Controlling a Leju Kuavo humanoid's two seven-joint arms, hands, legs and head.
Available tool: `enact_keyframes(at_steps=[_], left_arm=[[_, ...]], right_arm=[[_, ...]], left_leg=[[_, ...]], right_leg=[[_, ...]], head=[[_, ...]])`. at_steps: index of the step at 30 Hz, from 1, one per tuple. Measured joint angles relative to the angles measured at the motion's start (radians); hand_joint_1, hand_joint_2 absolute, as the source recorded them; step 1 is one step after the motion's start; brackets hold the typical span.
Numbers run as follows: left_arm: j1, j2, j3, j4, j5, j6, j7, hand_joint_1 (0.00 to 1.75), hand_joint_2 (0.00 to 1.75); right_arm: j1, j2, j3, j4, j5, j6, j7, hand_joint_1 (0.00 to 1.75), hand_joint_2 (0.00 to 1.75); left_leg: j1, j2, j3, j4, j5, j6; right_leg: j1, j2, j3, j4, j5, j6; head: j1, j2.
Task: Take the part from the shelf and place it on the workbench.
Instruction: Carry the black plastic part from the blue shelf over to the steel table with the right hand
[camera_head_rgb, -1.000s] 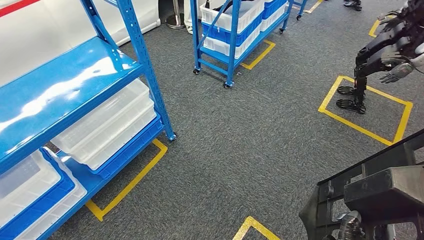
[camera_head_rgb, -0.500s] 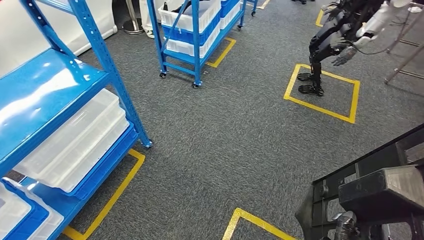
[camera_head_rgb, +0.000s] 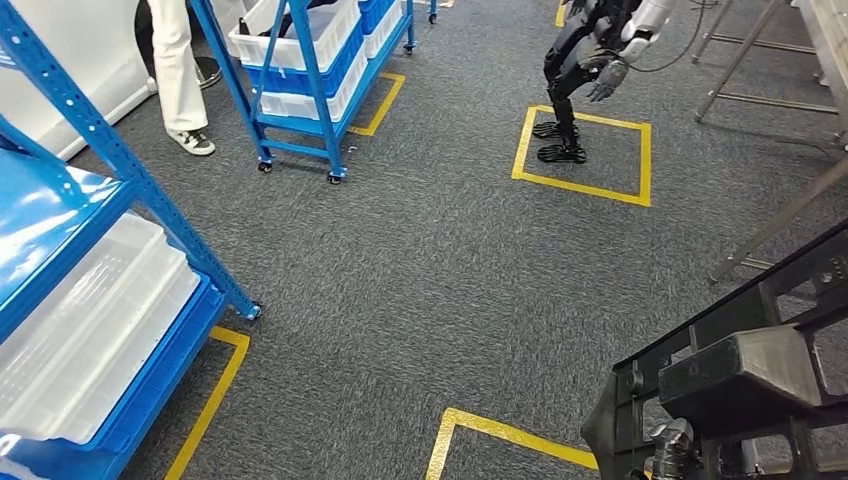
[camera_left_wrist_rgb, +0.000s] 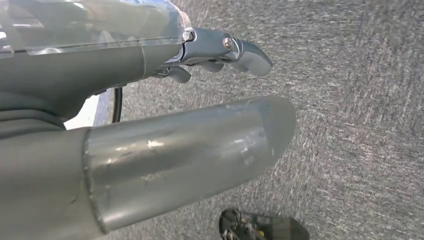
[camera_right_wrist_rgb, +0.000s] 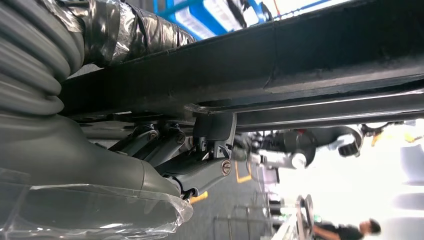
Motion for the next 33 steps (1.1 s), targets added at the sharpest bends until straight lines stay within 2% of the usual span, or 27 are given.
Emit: enact_keyframes(at_steps=[1,2,4,5,6,8,9,10,12,13,14,15,16,17,19,20,21,22,23,24,26,28,29,30,31,32,33], left_arm=[[0.001,0.000,0.000,0.000,0.000,0.000,0.001,0.00,0.00],[0.001,0.001,0.000,0.000,0.000,0.000,0.001,0.00,0.00],[0.002,0.001,0.000,0.000,0.000,0.000,0.001,0.00,0.00],[0.002,0.001,0.000,0.000,0.000,0.000,0.001,0.00,0.00],[0.003,0.000,0.000,0.000,0.000,0.000,0.002,0.00,0.00],[0.003,0.000,0.000,0.000,0.000,0.001,0.002,0.00,0.00],[0.003,0.000,0.000,0.000,0.000,0.001,0.003,0.00,0.00],[0.003,0.000,0.000,0.000,0.000,0.000,0.003,0.00,0.00],[0.004,0.000,0.001,0.000,0.000,0.000,0.004,0.00,0.00],[0.005,0.001,0.001,0.000,0.000,0.000,0.004,0.00,0.00],[0.006,0.001,0.002,0.000,0.000,0.001,0.006,0.00,0.00],[0.006,0.002,0.002,0.000,0.000,0.001,0.007,0.00,0.00],[0.006,0.002,0.002,0.000,0.001,0.001,0.009,0.00,0.00],[0.005,0.002,0.003,0.000,0.001,0.001,0.011,0.00,0.00],[0.003,0.002,0.003,0.000,0.002,0.001,0.013,0.00,0.00],[0.003,0.001,0.003,0.000,0.003,0.001,0.014,0.00,0.00],[0.002,0.001,0.003,0.000,0.003,0.001,0.015,0.00,0.00],[0.001,0.001,0.003,0.000,0.004,0.001,0.015,0.00,0.00],[-0.002,0.000,0.003,0.000,0.004,0.001,0.016,0.00,0.00],[-0.004,0.000,0.003,0.000,0.004,0.001,0.016,0.00,0.00],[-0.006,0.000,0.004,0.000,0.004,0.001,0.016,0.00,0.00],[-0.004,0.000,0.004,0.000,0.006,0.001,0.016,0.00,0.00],[-0.001,0.000,0.004,0.000,0.006,0.001,0.016,0.00,0.00],[0.001,0.001,0.004,0.000,0.007,0.001,0.016,0.00,0.00],[0.002,0.001,0.004,0.000,0.007,0.001,0.016,0.00,0.00],[0.003,0.001,0.004,0.000,0.006,0.002,0.016,0.00,0.00],[0.003,0.001,0.004,0.000,0.004,0.002,0.016,0.00,0.00]], right_arm=[[0.000,0.000,0.000,0.003,0.003,-0.002,0.000,1.75,1.75],[0.000,0.000,0.000,0.007,0.005,-0.005,0.000,1.75,1.75],[0.000,0.000,0.001,0.012,0.008,-0.011,0.000,1.75,1.75],[-0.001,0.000,0.001,0.014,0.009,-0.013,0.000,1.75,1.75],[-0.001,0.000,0.002,0.015,0.011,-0.015,0.000,1.75,1.75],[0.000,0.000,0.003,0.018,0.016,-0.017,0.000,1.75,1.75],[0.001,0.000,0.003,0.020,0.019,-0.020,0.000,1.75,1.75],[0.001,0.000,0.003,0.021,0.024,-0.025,0.000,1.75,1.75],[0.002,0.000,0.004,0.023,0.043,-0.046,0.000,1.75,1.75],[0.002,0.000,0.004,0.025,0.061,-0.064,0.000,1.75,1.75],[0.002,0.000,0.005,0.028,0.082,-0.084,0.000,1.75,1.75],[0.003,0.000,0.005,0.032,0.106,-0.106,0.000,1.75,1.75],[0.004,0.000,0.006,0.036,0.128,-0.125,0.000,1.75,1.75],[0.006,0.000,0.006,0.040,0.145,-0.140,0.000,1.75,1.75],[0.006,0.000,0.011,0.046,0.167,-0.159,0.001,1.75,1.75],[0.006,0.000,0.016,0.049,0.175,-0.165,0.001,1.75,1.75],[0.006,0.000,0.019,0.051,0.180,-0.171,0.000,1.75,1.75],[0.006,0.000,0.022,0.052,0.183,-0.175,0.001,1.75,1.75],[0.007,0.000,0.023,0.053,0.185,-0.179,0.001,1.75,1.75],[0.008,0.000,0.024,0.054,0.187,-0.181,0.001,1.75,1.75],[0.007,0.000,0.028,0.055,0.190,-0.186,0.001,1.75,1.75],[0.006,0.000,0.032,0.057,0.193,-0.187,0.001,1.75,1.75],[0.005,0.000,0.033,0.058,0.194,-0.189,0.002,1.75,1.75],[0.006,0.000,0.033,0.060,0.198,-0.193,0.003,1.75,1.75],[0.006,0.000,0.034,0.062,0.205,-0.200,0.004,1.75,1.75],[0.006,0.000,0.034,0.063,0.213,-0.210,0.007,1.75,1.75],[0.006,0.000,0.034,0.063,0.221,-0.221,0.009,1.75,1.75]], left_leg=[[0.000,-0.003,0.001,-0.015,0.027,0.001],[0.000,-0.009,0.018,-0.067,0.068,0.003],[0.003,-0.051,0.067,-0.196,0.135,0.009],[0.004,-0.070,0.082,-0.238,0.148,0.011],[0.004,-0.081,0.088,-0.258,0.149,0.014],[0.003,-0.067,0.090,-0.267,0.148,0.022],[0.003,-0.056,0.092,-0.271,0.151,0.027],[0.004,-0.043,0.094,-0.275,0.154,0.034],[0.003,-0.016,0.095,-0.279,0.157,0.046],[0.001,-0.003,0.094,-0.279,0.156,0.049],[-0.001,0.012,0.094,-0.279,0.155,0.050],[-0.002,0.027,0.094,-0.279,0.154,0.050],[-0.002,0.041,0.095,-0.279,0.153,0.049],[-0.003,0.054,0.097,-0.279,0.151,0.047],[-0.005,0.077,0.105,-0.278,0.145,0.042],[-0.006,0.087,0.108,-0.278,0.142,0.037],[-0.007,0.096,0.111,-0.278,0.140,0.032],[-0.008,0.106,0.114,-0.279,0.139,0.028],[-0.007,0.115,0.117,-0.280,0.138,0.022],[-0.005,0.113,0.120,-0.278,0.133,0.017],[-0.002,0.068,0.103,-0.233,0.098,0.008],[-0.001,0.013,0.047,-0.114,0.034,0.005],[-0.001,0.003,0.014,-0.048,0.009,0.004],[0.000,0.000,-0.010,-0.004,0.001,0.003],[0.000,-0.001,-0.019,0.004,0.015,0.004],[0.000,-0.005,-0.010,-0.026,0.047,0.005],[0.001,-0.017,0.015,-0.090,0.090,0.007]], right_leg=[[0.000,0.015,0.001,0.003,-0.001,0.000],[0.000,0.030,0.002,0.006,-0.003,0.001],[-0.001,0.056,0.000,0.015,-0.007,0.007],[-0.001,0.068,-0.004,0.019,-0.007,0.012],[-0.001,0.079,-0.010,0.022,-0.006,0.017],[-0.003,0.100,-0.020,0.023,-0.001,0.029],[-0.003,0.091,-0.024,0.029,-0.004,0.034],[-0.002,0.070,-0.034,0.050,-0.018,0.038],[-0.001,0.009,-0.077,0.142,-0.073,0.044],[-0.003,-0.010,-0.107,0.204,-0.105,0.047],[-0.006,-0.019,-0.132,0.256,-0.126,0.049],[-0.008,-0.024,-0.144,0.283,-0.130,0.050],[-0.010,-0.029,-0.137,0.275,-0.116,0.051],[-0.010,-0.036,-0.111,0.231,-0.088,0.049],[-0.004,-0.079,-0.035,0.096,-0.035,0.041],[0.001,-0.097,-0.009,0.048,-0.023,0.036],[0.007,-0.108,0.003,0.023,-0.020,0.032],[0.012,-0.106,0.003,0.018,-0.022,0.029],[0.012,-0.093,0.001,0.015,-0.019,0.025],[0.010,-0.082,0.003,0.010,-0.016,0.020],[0.003,-0.060,0.007,-0.003,-0.008,0.008],[0.001,-0.038,0.007,-0.007,-0.004,0.000],[0.002,-0.024,0.007,-0.006,-0.004,-0.001],[0.003,-0.010,0.006,-0.004,-0.004,-0.002],[0.004,0.006,0.007,-0.001,-0.005,-0.002],[0.003,0.021,0.007,0.002,-0.006,-0.001],[0.002,0.036,0.007,0.006,-0.008,0.002]], head=[[0.000,0.000],[0.000,0.000],[0.000,0.000],[0.000,0.000],[0.000,0.000],[0.000,0.000],[0.000,0.000],[0.001,0.000],[0.003,0.000],[0.004,0.000],[0.004,0.000],[0.004,0.000],[0.004,0.000],[0.004,0.000],[0.004,0.000],[0.004,0.000],[0.004,0.000],[0.004,0.000],[0.004,0.000],[0.004,0.000],[0.003,0.000],[0.003,0.000],[0.002,0.000],[0.002,0.000],[0.002,0.000],[0.002,0.000],[0.002,0.000]])
